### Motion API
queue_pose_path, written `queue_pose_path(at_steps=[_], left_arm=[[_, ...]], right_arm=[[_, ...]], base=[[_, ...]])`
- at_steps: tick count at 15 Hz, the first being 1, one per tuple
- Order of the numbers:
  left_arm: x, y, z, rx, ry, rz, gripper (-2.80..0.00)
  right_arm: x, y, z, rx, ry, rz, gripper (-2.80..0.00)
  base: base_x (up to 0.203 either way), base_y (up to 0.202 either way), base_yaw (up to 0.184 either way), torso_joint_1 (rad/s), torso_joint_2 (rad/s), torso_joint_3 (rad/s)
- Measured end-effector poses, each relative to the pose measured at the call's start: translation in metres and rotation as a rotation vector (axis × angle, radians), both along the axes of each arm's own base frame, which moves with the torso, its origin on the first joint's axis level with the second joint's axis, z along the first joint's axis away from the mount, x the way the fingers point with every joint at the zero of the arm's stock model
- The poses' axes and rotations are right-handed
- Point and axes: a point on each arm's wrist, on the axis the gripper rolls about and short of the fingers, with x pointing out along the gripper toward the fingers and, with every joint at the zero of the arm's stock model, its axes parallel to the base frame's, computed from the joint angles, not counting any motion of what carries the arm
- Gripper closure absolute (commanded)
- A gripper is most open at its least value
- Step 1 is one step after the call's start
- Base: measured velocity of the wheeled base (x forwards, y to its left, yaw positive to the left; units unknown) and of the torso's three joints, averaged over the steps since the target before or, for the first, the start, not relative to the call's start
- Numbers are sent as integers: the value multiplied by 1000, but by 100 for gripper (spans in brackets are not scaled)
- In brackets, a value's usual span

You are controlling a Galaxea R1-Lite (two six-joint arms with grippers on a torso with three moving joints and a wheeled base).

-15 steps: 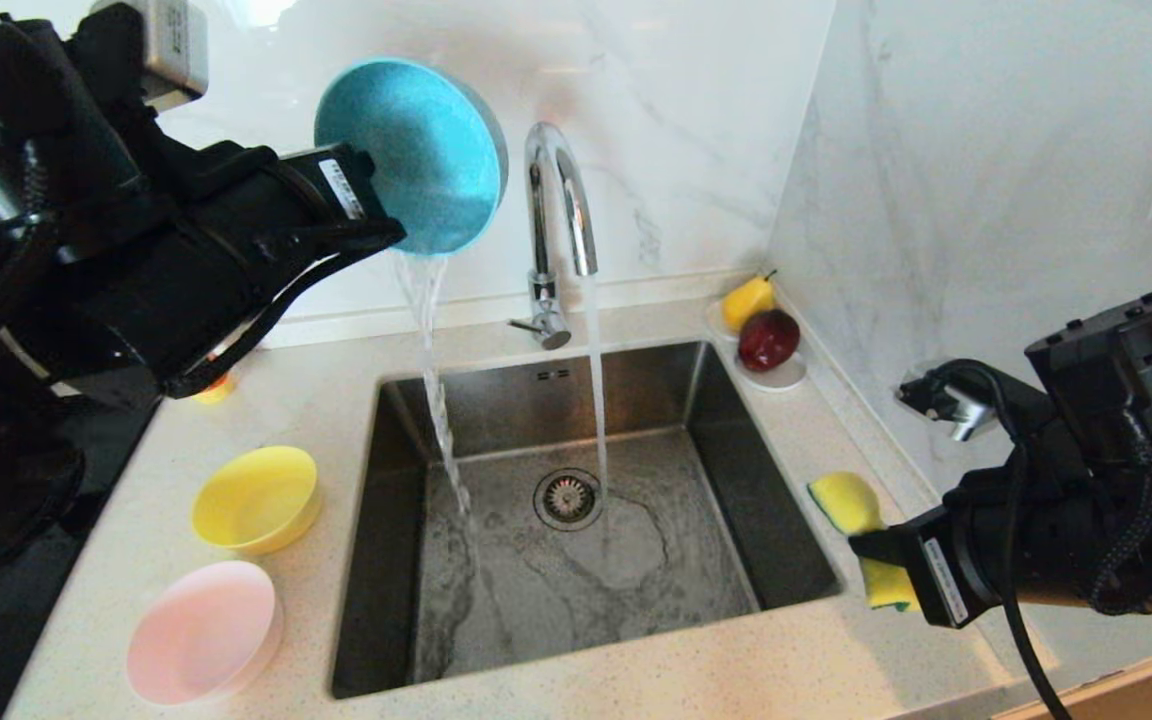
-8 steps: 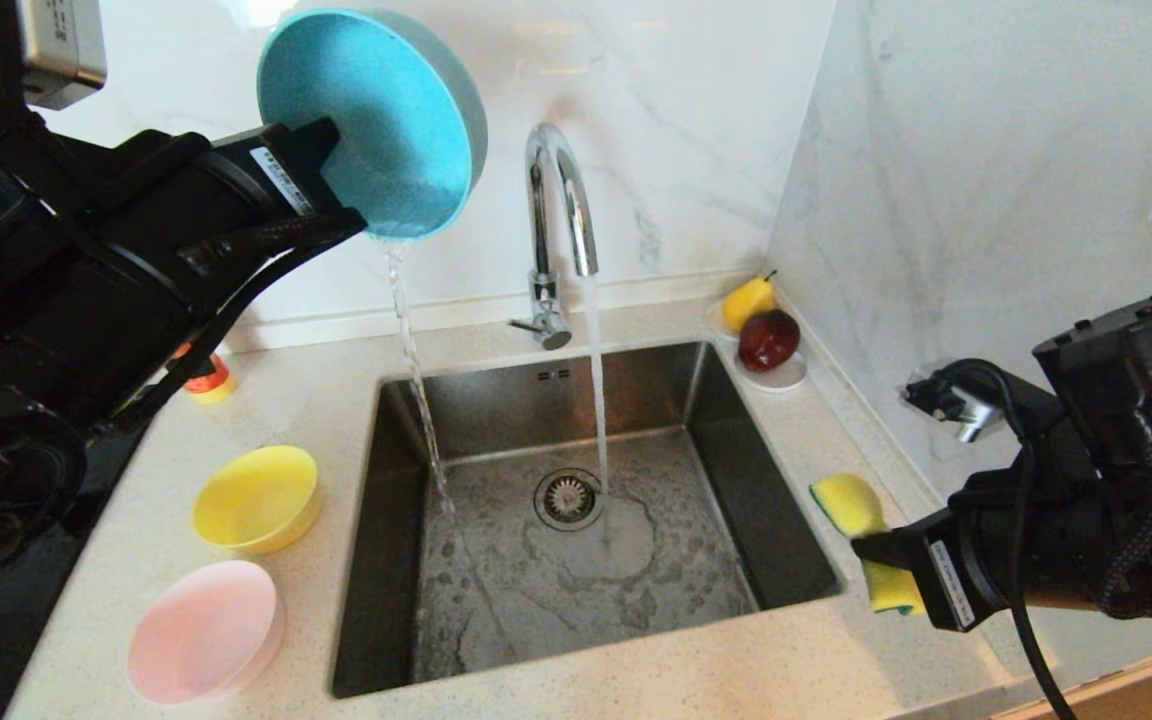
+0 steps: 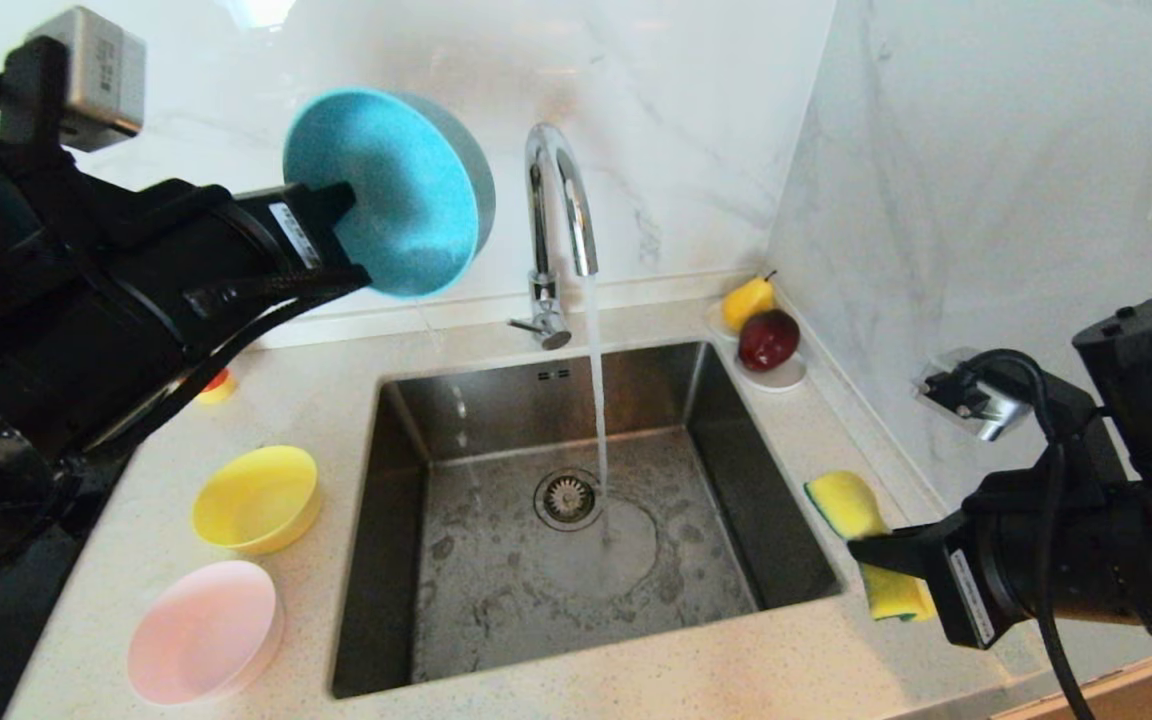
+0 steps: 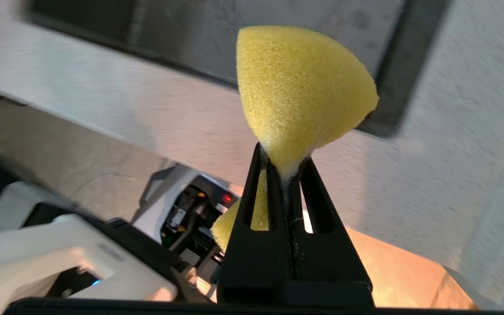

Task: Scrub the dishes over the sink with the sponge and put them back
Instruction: Wipe the bowl

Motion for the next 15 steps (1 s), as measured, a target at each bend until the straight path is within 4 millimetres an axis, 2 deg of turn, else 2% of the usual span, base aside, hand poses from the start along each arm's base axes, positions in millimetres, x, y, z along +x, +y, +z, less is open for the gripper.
queue_pose_path(at_steps=[3, 7, 10, 15], left_arm=[[-7, 3, -9, 80, 253, -11, 0], [-30, 5, -34, 203, 569, -108, 0], [-37, -5, -48, 244, 607, -130, 0], [-20, -44, -66, 197, 549, -41, 0]], right_arm=[[-17, 8, 7, 48, -5, 62, 0], [-35, 15, 25, 84, -28, 143, 0], [-48, 20, 33, 78, -19, 216, 0], [-45, 35, 37, 99, 7, 284, 0]], base=[[0, 0, 0, 0, 0, 0], [0, 0, 0, 0, 0, 0], [0, 0, 0, 0, 0, 0], [0, 0, 0, 0, 0, 0]])
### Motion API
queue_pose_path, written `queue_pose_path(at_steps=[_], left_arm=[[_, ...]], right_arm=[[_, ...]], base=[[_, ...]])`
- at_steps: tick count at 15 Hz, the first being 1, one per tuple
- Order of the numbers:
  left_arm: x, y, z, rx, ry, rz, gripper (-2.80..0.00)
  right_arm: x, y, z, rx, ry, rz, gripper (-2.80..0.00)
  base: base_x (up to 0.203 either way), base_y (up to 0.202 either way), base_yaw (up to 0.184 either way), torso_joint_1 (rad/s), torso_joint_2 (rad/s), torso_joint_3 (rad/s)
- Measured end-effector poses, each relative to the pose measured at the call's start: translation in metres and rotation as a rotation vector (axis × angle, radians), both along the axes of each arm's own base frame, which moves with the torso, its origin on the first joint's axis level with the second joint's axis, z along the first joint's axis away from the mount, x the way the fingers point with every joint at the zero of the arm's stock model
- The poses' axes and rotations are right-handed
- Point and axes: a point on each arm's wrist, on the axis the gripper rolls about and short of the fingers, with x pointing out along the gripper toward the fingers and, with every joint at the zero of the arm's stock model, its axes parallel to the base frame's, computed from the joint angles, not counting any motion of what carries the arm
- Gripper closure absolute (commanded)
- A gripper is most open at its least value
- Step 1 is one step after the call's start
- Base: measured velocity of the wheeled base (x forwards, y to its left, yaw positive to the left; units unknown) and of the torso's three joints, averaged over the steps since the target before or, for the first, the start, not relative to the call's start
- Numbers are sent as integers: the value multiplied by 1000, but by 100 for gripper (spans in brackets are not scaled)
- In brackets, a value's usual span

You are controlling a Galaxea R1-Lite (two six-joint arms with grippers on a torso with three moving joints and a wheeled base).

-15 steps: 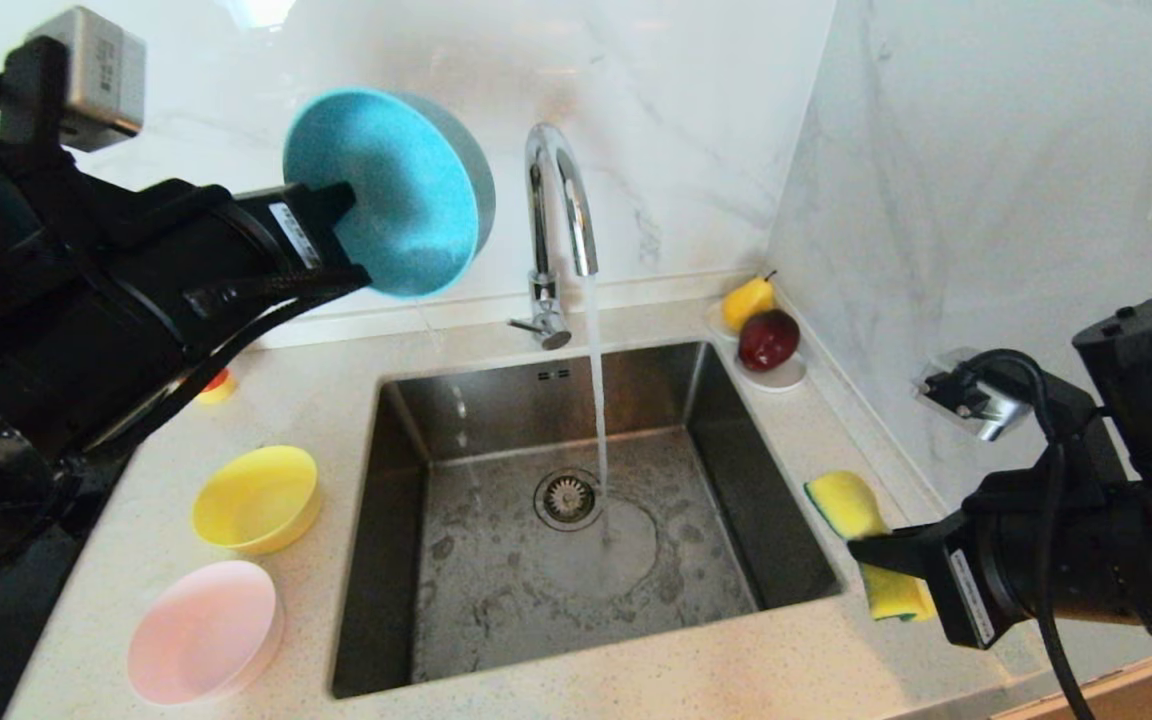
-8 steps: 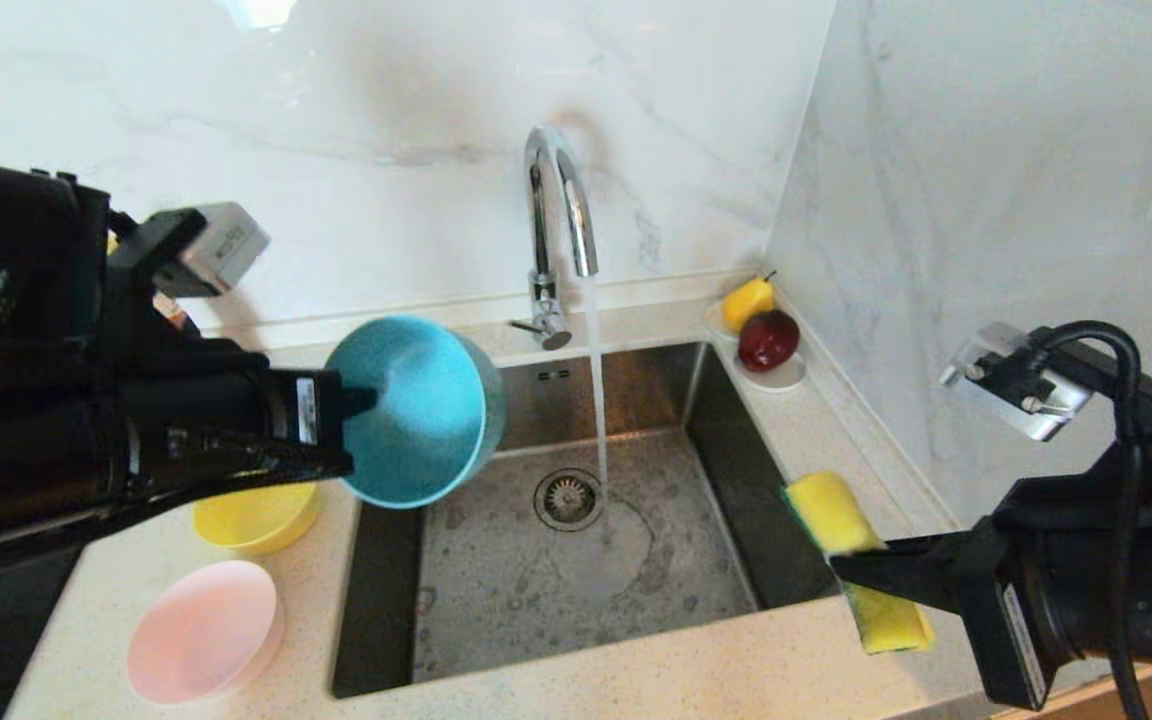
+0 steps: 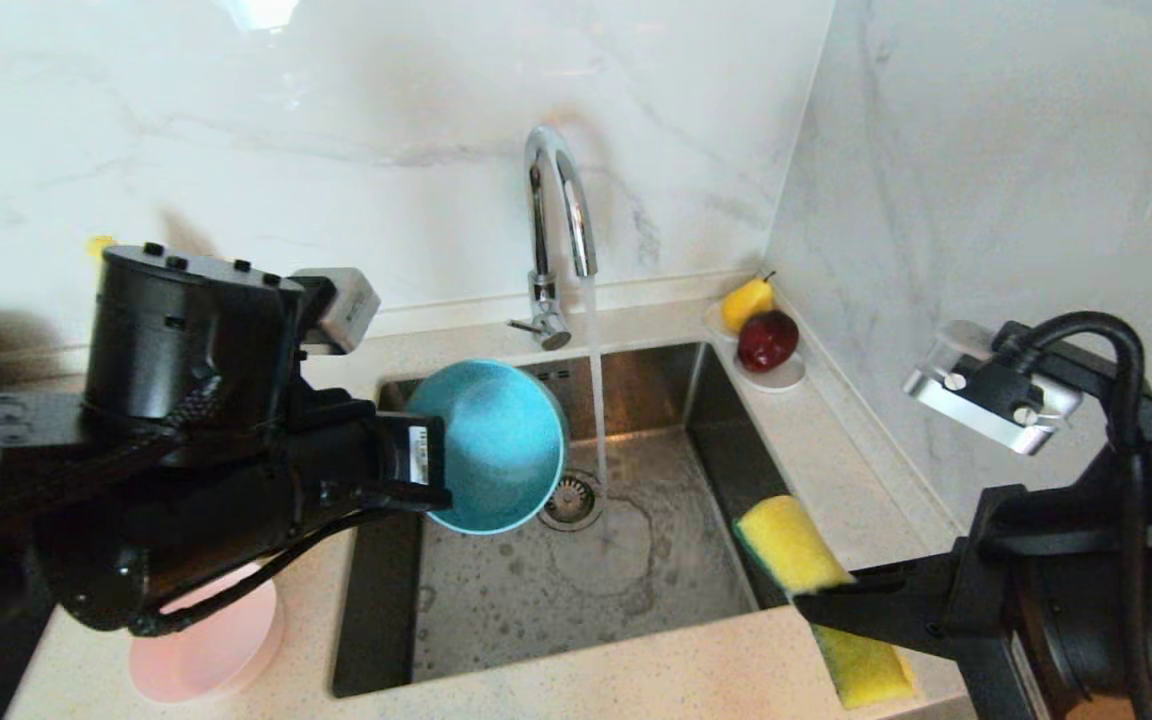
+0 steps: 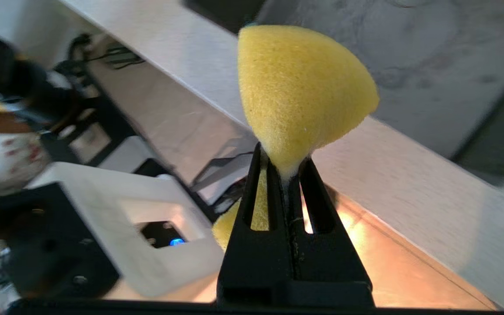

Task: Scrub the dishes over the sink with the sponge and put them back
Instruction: Wipe the bowl

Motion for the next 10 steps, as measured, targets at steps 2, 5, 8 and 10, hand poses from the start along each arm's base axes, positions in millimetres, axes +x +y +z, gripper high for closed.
queue_pose_path(at_steps=[2, 5, 8, 10], left_arm=[[2, -12, -10, -3, 22, -1, 0], [3, -19, -20, 31, 32, 30, 0], [5, -34, -26, 33, -45, 69, 0], [4, -44, -28, 22, -82, 59, 0]], right_arm=[[5, 9, 2, 15, 26, 30, 0], [15, 26, 3, 36, 74, 36, 0], [26, 43, 1, 67, 150, 36, 0], [31, 52, -2, 82, 205, 49, 0]], base=[[0, 0, 0, 0, 0, 0], [0, 0, 0, 0, 0, 0], [0, 0, 0, 0, 0, 0], [0, 0, 0, 0, 0, 0]])
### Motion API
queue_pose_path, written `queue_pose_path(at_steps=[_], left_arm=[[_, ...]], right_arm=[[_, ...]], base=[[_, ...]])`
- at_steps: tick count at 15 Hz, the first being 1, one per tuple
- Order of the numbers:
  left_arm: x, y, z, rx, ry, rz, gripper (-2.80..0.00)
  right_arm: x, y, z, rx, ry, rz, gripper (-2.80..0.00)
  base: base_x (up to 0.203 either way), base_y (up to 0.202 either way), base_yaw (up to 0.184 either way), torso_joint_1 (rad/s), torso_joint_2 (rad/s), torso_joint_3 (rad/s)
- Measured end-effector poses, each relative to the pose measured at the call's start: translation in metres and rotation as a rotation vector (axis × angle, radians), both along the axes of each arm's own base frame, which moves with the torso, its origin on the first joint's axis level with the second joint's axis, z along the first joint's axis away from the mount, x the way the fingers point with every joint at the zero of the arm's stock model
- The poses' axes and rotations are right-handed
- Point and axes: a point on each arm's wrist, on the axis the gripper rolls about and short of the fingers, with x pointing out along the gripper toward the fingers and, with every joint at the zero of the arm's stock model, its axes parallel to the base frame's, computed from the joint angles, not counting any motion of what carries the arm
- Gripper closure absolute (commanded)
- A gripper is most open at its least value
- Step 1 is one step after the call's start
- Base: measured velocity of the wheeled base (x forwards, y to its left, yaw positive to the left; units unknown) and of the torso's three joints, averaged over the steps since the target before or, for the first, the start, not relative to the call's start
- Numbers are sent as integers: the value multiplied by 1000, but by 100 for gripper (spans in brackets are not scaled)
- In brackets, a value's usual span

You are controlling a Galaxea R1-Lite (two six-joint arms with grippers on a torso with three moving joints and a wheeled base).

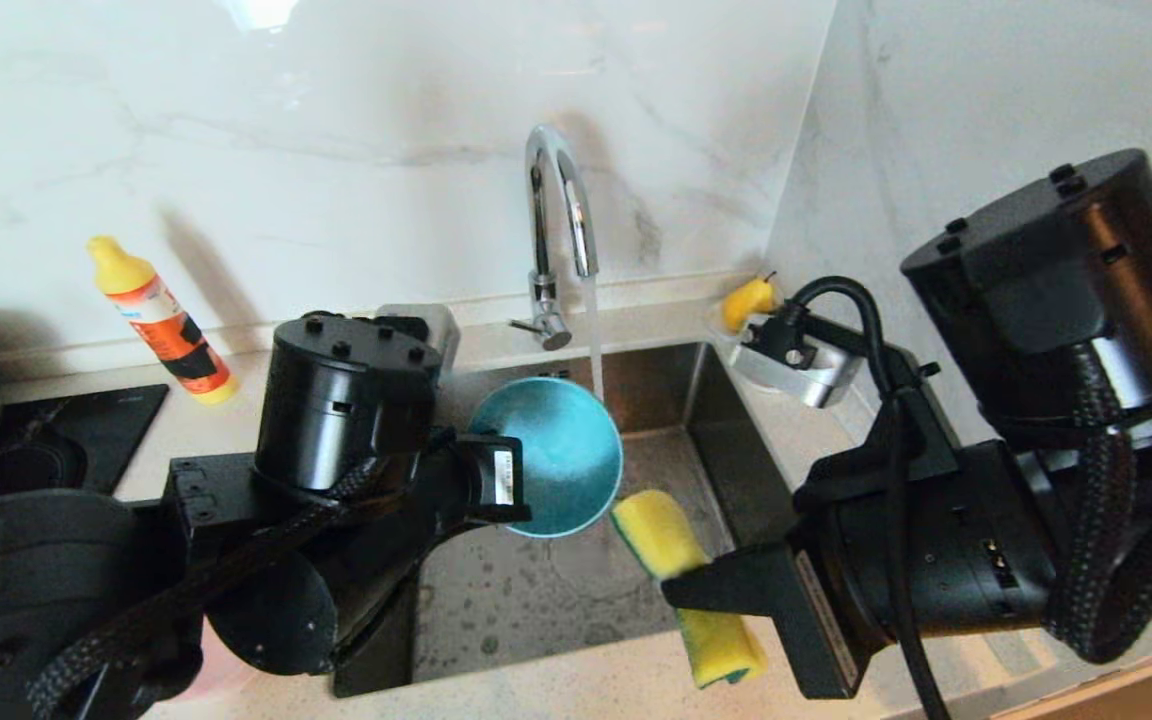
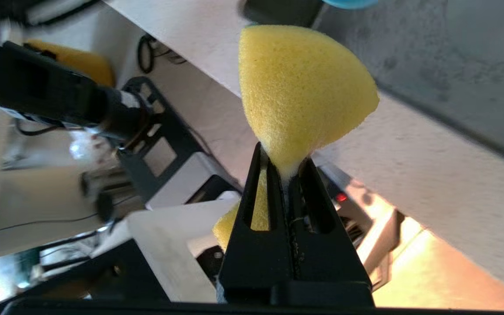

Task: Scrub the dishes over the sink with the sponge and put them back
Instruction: Wipe the bowl

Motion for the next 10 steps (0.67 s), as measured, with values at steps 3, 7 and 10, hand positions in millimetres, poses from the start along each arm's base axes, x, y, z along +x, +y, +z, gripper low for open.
queue_pose_path(at_steps=[3, 7, 10], left_arm=[[-2, -4, -9, 16, 15, -14, 0], [-3, -7, -14, -20, -23, -22, 0], [-4, -8, -14, -37, -40, -24, 0]], right_arm=[[9, 12, -3, 24, 104, 8, 0], [23, 20, -4, 64, 212, 16, 0], [31, 27, -9, 62, 243, -9, 0]], base=[[0, 0, 0, 0, 0, 0], [0, 0, 0, 0, 0, 0], [0, 0, 0, 0, 0, 0]])
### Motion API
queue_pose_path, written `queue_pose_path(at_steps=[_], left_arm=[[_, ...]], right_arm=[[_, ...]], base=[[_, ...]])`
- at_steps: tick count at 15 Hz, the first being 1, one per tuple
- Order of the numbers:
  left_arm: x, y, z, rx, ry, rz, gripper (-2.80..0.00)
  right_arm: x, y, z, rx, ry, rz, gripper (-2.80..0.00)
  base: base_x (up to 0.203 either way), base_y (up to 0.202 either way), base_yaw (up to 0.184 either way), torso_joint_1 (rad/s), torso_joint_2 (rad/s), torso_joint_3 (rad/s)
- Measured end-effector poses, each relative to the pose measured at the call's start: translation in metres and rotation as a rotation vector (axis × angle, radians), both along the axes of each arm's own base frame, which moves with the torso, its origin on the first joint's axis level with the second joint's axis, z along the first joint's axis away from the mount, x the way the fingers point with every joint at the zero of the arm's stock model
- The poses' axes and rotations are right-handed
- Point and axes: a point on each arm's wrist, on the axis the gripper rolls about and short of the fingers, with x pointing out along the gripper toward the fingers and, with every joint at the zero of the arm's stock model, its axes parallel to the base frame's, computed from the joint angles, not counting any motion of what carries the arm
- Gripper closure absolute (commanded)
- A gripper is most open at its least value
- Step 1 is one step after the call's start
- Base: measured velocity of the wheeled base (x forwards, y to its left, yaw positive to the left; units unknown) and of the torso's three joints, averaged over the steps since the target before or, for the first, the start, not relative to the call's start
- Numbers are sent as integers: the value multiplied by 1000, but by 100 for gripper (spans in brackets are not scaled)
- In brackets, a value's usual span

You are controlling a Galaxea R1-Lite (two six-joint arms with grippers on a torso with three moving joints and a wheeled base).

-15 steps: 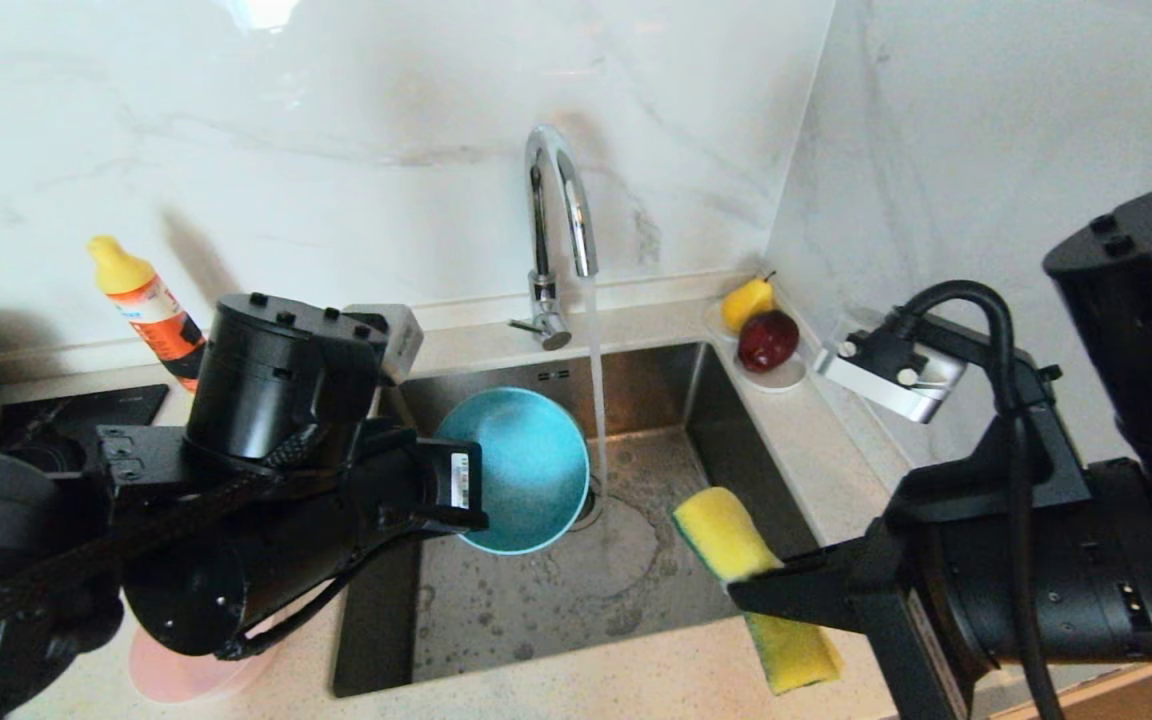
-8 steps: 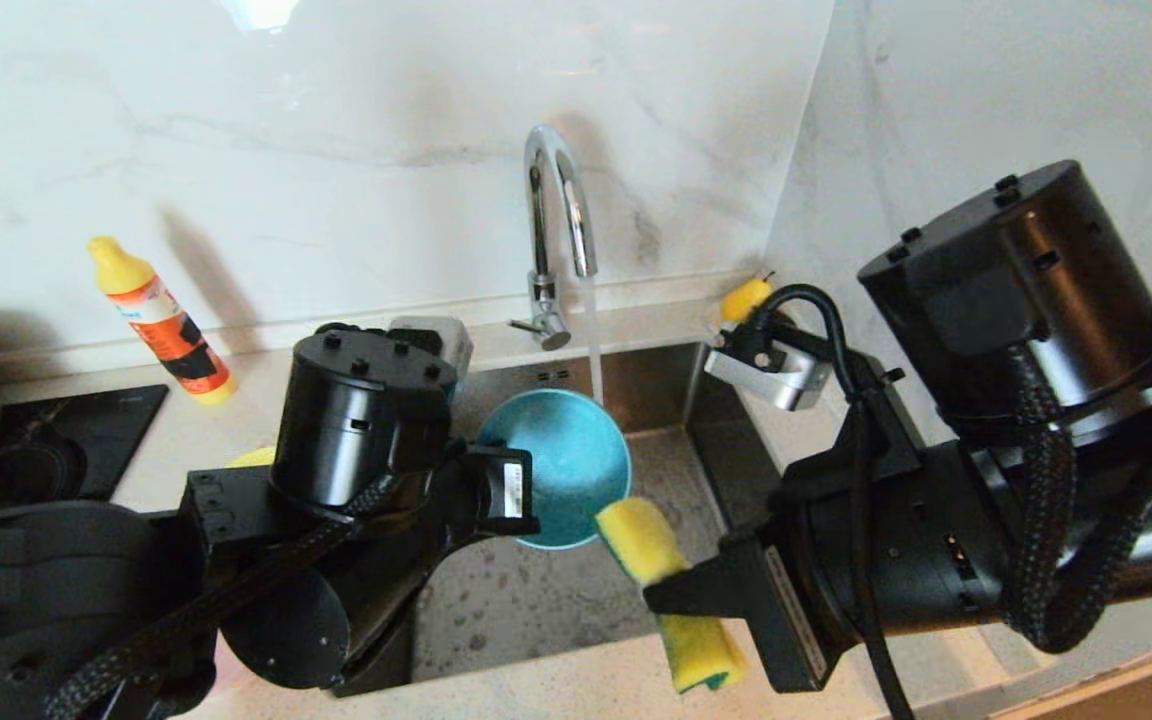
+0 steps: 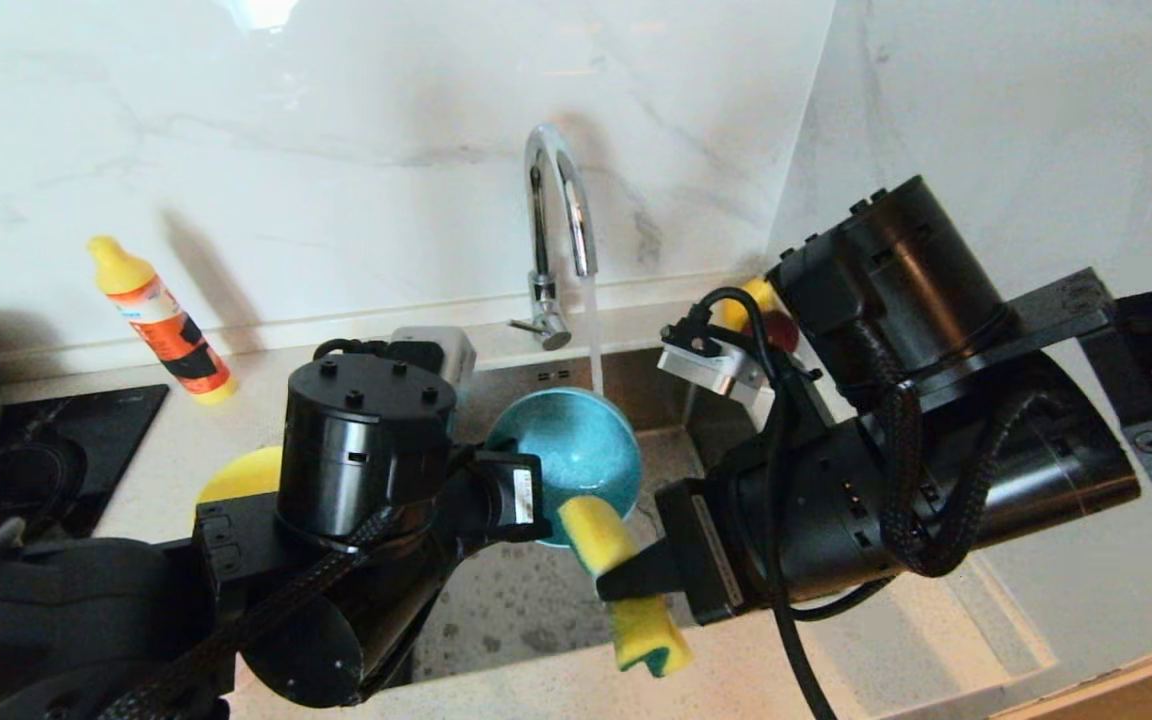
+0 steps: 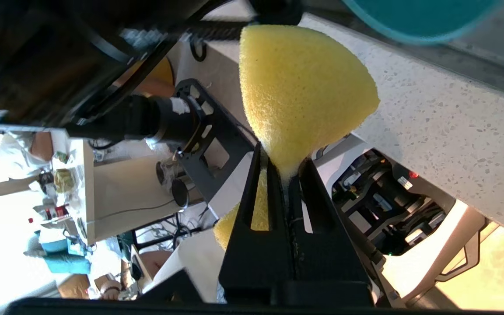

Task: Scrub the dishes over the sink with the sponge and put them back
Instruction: Wipe the bowl

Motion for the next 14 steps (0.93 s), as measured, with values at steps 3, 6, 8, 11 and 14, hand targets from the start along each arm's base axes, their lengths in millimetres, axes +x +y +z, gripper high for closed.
queue_pose_path(at_steps=[3, 6, 8, 11, 14], left_arm=[[-1, 0, 1, -5, -4, -6, 0], [-4, 1, 0, -3, 0, -11, 0], [-5, 2, -1, -10, -6, -13, 0], [-8, 2, -4, -19, -46, -26, 0], [-13, 1, -9, -24, -61, -45, 0]], right_arm=[[11, 3, -7, -12, 12, -19, 0], [29, 0, -4, 9, 20, -50, 0], [40, -1, 0, 30, 16, -65, 0], [47, 2, 3, 47, 12, -68, 0], [52, 7, 5, 69, 41, -91, 0]], base=[[0, 0, 0, 0, 0, 0], [0, 0, 0, 0, 0, 0], [0, 0, 0, 0, 0, 0], [0, 0, 0, 0, 0, 0], [0, 0, 0, 0, 0, 0]])
